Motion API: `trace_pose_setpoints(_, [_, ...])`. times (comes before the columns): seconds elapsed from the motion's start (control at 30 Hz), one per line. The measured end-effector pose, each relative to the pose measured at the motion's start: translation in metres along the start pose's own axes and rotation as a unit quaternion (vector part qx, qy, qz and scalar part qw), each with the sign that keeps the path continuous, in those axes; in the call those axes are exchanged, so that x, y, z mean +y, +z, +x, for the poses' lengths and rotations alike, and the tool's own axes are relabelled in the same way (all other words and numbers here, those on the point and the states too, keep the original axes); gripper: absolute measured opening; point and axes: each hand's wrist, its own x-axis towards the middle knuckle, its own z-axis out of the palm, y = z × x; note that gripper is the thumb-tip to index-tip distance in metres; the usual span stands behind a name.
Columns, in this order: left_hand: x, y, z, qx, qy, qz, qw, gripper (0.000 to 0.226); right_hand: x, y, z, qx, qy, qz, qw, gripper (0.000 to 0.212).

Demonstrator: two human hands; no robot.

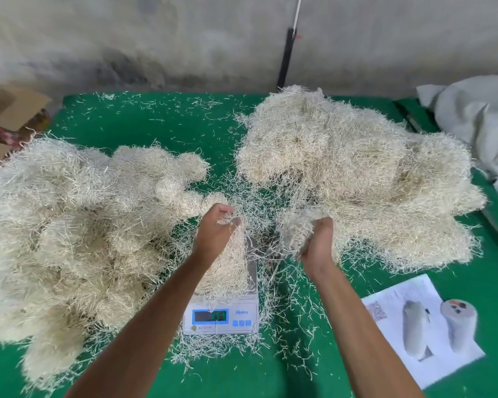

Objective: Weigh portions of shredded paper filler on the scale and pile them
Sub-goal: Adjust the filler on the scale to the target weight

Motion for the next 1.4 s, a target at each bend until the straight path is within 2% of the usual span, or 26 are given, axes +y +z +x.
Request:
trace_pose_setpoints(0.1, [0.005, -0.008, -0.001, -0.018, 0.024, 0.010, 0.999, 0.029, -0.022, 0.000, 0.015, -0.024, -0.025, -0.044, 0.998, 0.017])
trace_pose_setpoints(0.2, [0.000, -0.015, -0.005, 0.001, 0.025, 0.023, 0.999, 0.032, -0.047, -0.007, 0.036, -0.058, -0.068, 0.029, 0.996, 0.016])
trace_pose_setpoints(0.27, [-0.006, -0.018, -0.010, 0.004, 0.011, 0.023, 1.000, 0.035, -0.045, -0.011, 0.042, -0.046, -0.080, 0.004, 0.996, 0.045])
trace_pose_setpoints(0.33, [-0.013, -0.022, -0.017, -0.001, -0.003, 0.016, 1.000, 0.039, -0.025, -0.013, 0.041, -0.001, -0.067, -0.085, 0.994, 0.072])
trace_pose_setpoints(0.4, [-0.023, -0.026, -0.025, -0.002, -0.009, 0.011, 1.000, 0.044, 0.004, -0.013, 0.036, 0.012, -0.050, -0.124, 0.991, 0.078])
trace_pose_setpoints(0.63, [-0.057, -0.051, -0.056, 0.020, -0.030, 0.002, 0.999, 0.059, 0.088, -0.004, 0.022, -0.015, 0.003, -0.109, 0.994, 0.050])
trace_pose_setpoints(0.83, [-0.084, -0.067, -0.079, 0.034, -0.061, 0.025, 0.997, 0.051, 0.114, 0.012, 0.005, -0.065, 0.001, -0.113, 0.991, 0.028])
trace_pose_setpoints(1.1, [-0.093, -0.077, -0.095, 0.036, -0.076, -0.003, 0.996, 0.040, 0.124, 0.028, -0.005, -0.078, 0.013, -0.113, 0.990, 0.023])
trace_pose_setpoints(1.4, [-0.089, -0.074, -0.096, 0.021, -0.100, -0.038, 0.994, 0.045, 0.132, 0.033, -0.008, -0.074, 0.009, -0.102, 0.992, 0.016])
